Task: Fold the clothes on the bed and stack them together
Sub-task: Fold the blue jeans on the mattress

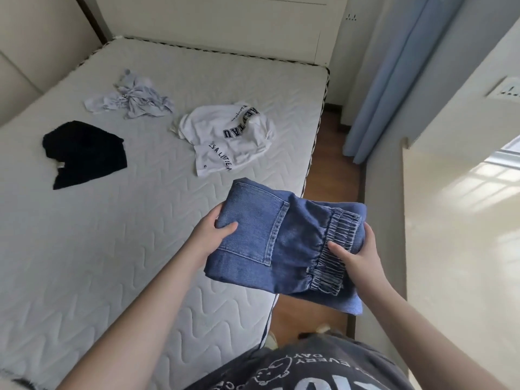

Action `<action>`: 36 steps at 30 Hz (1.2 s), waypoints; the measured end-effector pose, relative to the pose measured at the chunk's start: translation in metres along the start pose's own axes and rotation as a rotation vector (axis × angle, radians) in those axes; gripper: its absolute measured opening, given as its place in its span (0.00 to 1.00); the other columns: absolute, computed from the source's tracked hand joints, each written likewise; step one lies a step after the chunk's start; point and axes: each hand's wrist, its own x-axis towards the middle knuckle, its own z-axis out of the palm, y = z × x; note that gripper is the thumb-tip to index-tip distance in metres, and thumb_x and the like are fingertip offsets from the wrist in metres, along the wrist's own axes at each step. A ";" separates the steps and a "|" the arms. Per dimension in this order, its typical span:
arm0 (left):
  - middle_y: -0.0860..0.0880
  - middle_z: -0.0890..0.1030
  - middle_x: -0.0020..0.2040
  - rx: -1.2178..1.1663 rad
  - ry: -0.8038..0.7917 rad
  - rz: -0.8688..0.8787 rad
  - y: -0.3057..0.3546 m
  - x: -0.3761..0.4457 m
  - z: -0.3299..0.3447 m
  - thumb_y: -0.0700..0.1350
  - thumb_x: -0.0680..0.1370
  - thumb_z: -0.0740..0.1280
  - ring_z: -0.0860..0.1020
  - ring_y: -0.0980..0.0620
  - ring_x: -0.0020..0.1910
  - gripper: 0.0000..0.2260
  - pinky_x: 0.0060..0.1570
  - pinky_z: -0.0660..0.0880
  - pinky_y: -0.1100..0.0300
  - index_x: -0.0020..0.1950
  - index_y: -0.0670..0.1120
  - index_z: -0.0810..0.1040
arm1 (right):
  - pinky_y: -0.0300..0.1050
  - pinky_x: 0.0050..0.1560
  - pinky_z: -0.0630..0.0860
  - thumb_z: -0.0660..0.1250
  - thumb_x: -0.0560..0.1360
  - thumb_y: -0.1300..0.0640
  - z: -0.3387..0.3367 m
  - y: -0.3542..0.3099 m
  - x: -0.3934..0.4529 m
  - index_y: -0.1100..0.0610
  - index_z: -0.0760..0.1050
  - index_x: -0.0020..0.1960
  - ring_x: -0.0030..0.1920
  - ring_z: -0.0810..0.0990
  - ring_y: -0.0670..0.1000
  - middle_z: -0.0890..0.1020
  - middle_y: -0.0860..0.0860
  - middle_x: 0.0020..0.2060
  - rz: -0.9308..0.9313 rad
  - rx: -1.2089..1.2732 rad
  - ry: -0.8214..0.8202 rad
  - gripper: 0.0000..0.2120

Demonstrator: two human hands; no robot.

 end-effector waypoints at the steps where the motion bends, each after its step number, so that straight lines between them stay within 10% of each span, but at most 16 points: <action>1: 0.54 0.83 0.58 0.003 0.016 -0.007 0.001 0.007 -0.001 0.40 0.77 0.71 0.81 0.53 0.57 0.23 0.64 0.74 0.47 0.69 0.56 0.73 | 0.54 0.65 0.74 0.78 0.69 0.51 0.004 -0.003 0.010 0.42 0.56 0.75 0.61 0.77 0.46 0.76 0.43 0.64 0.004 -0.004 -0.011 0.42; 11: 0.54 0.79 0.64 0.103 0.127 -0.116 0.010 0.082 -0.003 0.37 0.74 0.73 0.78 0.55 0.61 0.32 0.66 0.73 0.51 0.75 0.53 0.67 | 0.35 0.47 0.73 0.76 0.70 0.57 0.039 -0.009 0.129 0.43 0.63 0.70 0.51 0.79 0.35 0.79 0.38 0.55 0.112 0.018 -0.198 0.35; 36: 0.52 0.74 0.71 0.526 0.198 -0.328 -0.121 0.178 -0.089 0.39 0.77 0.69 0.73 0.51 0.68 0.32 0.65 0.67 0.62 0.78 0.54 0.63 | 0.58 0.57 0.80 0.81 0.63 0.65 0.200 0.113 0.224 0.62 0.77 0.57 0.50 0.84 0.59 0.85 0.57 0.50 0.828 0.032 -0.422 0.25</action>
